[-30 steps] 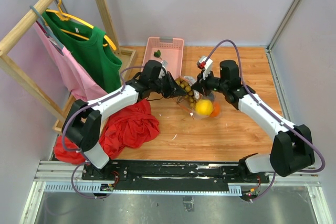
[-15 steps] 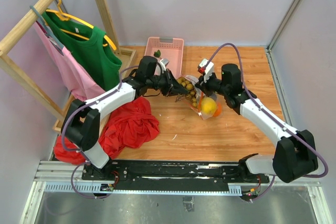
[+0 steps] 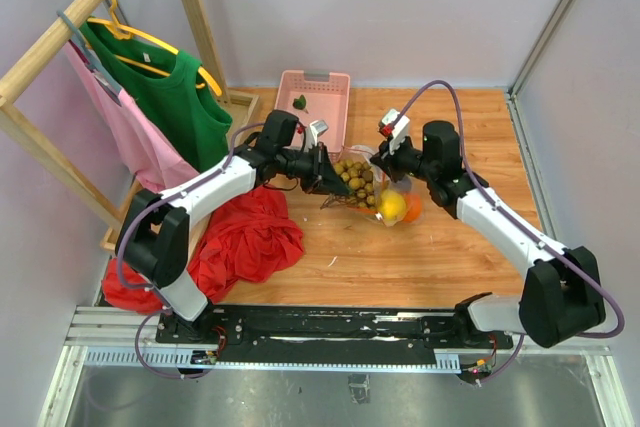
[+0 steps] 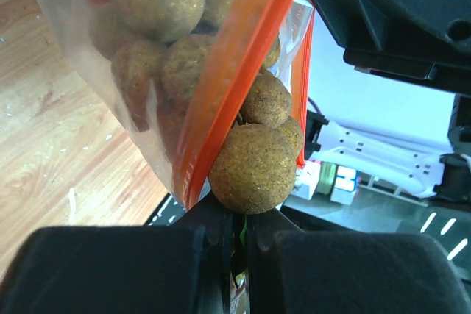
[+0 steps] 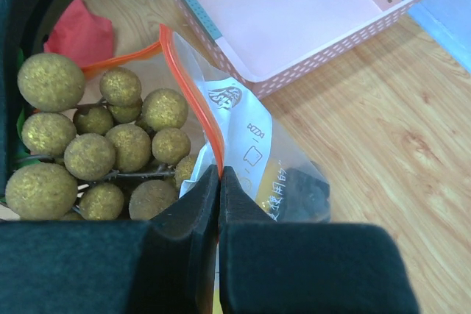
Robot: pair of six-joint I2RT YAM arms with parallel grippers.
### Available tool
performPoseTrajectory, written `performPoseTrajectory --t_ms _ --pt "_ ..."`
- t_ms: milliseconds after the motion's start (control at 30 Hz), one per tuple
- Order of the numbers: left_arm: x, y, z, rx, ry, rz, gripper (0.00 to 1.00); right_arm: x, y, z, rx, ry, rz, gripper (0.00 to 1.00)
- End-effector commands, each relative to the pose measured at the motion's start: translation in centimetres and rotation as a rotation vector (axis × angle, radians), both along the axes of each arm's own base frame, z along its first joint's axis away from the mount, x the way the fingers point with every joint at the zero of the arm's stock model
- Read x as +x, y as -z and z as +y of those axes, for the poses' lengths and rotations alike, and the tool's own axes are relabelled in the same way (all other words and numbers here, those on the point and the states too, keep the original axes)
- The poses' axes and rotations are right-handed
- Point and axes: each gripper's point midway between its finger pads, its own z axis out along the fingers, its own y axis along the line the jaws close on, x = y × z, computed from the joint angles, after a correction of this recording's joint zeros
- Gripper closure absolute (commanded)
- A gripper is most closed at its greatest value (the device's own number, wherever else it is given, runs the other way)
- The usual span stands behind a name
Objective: Open the zip-top bag and remove the fake food
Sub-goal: Pick up the fake fruit from the zipper food storage bag.
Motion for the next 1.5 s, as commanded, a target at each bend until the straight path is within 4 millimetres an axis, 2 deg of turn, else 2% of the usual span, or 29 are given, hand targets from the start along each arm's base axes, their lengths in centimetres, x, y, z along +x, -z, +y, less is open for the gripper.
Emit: performPoseTrajectory --t_ms 0,133,333,567,867,1033,1133,1233,1467 --pt "-0.5 -2.4 0.0 -0.038 0.092 -0.144 1.00 0.1 -2.0 2.3 0.100 -0.048 0.001 0.99" --pt "0.2 -3.2 -0.2 -0.043 0.104 -0.242 1.00 0.3 -1.2 2.8 0.092 -0.052 0.025 0.99" --pt "0.4 -4.0 0.7 -0.004 0.129 -0.401 1.00 1.1 0.1 2.0 0.051 0.001 0.039 0.99" --pt "0.5 -3.9 2.1 0.099 0.175 -0.579 1.00 1.9 0.2 0.5 0.013 0.038 0.018 0.99" --pt "0.8 -4.8 2.5 0.101 0.184 -0.661 1.00 1.7 0.3 0.4 0.067 0.027 0.064 0.99" --pt "2.5 -6.9 3.4 0.039 0.040 -0.639 1.00 2.0 0.5 -0.5 0.110 0.051 0.112 0.99" --pt "4.0 -10.6 4.1 -0.062 -0.070 -0.670 1.00 1.7 0.7 -0.5 0.115 0.035 0.119 0.99" --pt "4.5 -13.5 4.2 -0.147 -0.127 -0.695 1.00 1.2 0.8 0.0 0.136 0.007 0.135 0.99" --pt "6.1 -14.6 4.5 -0.163 -0.216 -0.698 1.00 0.6 -0.3 1.0 0.191 -0.049 0.151 0.99"
